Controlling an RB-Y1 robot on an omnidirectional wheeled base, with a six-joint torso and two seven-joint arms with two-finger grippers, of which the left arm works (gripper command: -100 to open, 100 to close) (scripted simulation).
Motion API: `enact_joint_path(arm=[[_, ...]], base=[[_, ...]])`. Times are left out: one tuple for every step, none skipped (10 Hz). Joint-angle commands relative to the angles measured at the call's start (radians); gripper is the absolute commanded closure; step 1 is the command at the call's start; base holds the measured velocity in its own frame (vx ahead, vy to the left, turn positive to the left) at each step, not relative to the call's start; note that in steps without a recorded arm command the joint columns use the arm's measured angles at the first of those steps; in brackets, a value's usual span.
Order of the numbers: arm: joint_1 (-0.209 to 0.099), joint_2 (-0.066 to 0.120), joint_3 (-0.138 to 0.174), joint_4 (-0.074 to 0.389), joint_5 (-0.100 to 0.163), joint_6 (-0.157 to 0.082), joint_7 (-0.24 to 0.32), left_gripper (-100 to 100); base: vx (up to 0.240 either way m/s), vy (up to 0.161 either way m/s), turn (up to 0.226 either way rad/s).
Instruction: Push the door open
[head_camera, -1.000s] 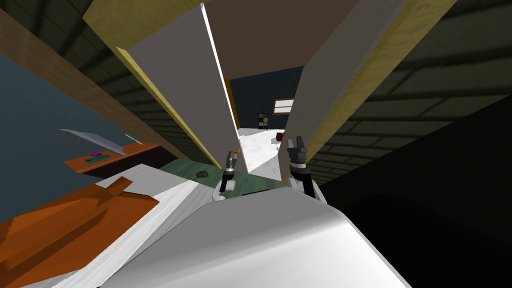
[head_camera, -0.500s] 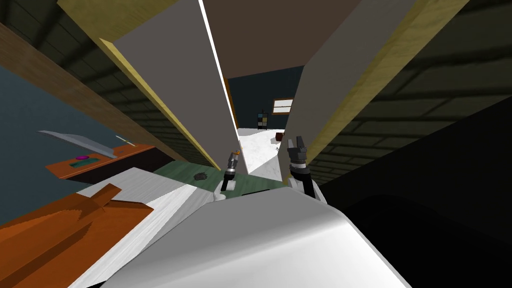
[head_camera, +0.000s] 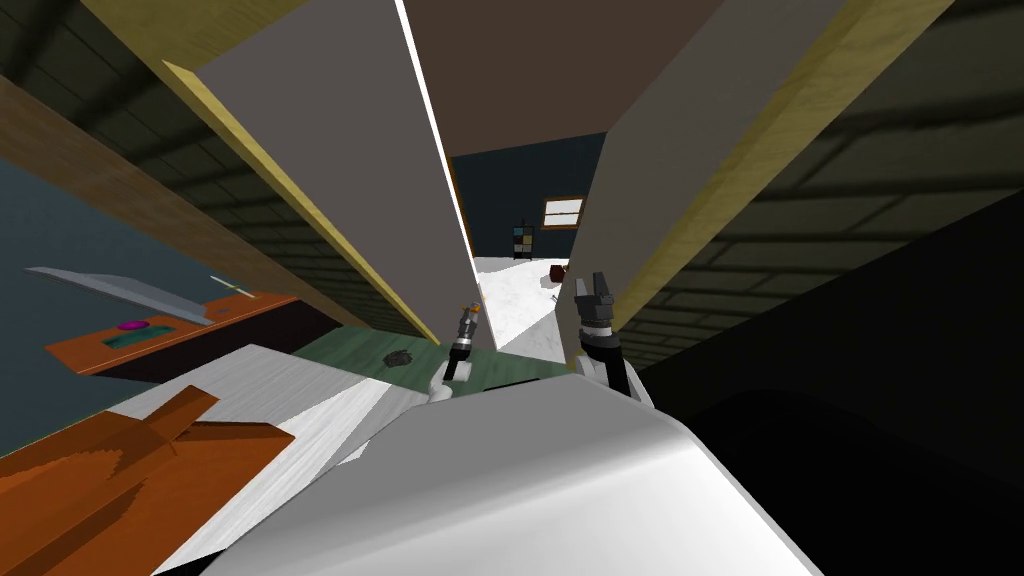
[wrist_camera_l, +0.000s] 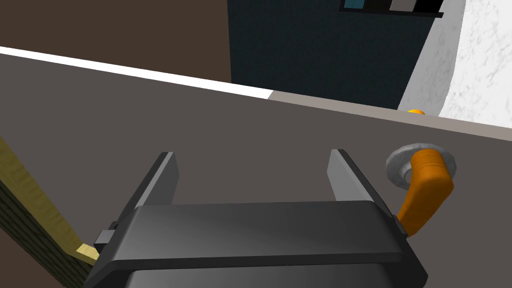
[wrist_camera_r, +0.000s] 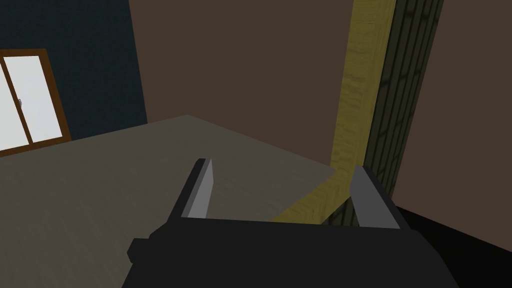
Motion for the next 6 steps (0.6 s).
enact_joint_path(arm=[[-0.014, 0.005, -0.004, 0.046, 0.000, -0.006, 0.003, -100], [-0.029, 0.008, -0.006, 0.085, 0.000, -0.012, 0.004, -100], [-0.043, 0.011, -0.009, 0.120, 0.000, -0.018, 0.006, -100], [-0.043, 0.011, -0.009, 0.126, 0.000, -0.018, 0.006, -100], [-0.056, 0.014, -0.011, 0.163, 0.000, -0.023, 0.007, -100], [-0.069, 0.017, -0.014, 0.196, 0.000, -0.029, 0.009, -100]], base=[[0.042, 0.052, -0.032], [0.067, 0.061, -0.069], [0.074, 0.064, -0.073], [0.045, 0.050, -0.021], [0.037, 0.048, -0.032], [0.046, 0.063, -0.051]])
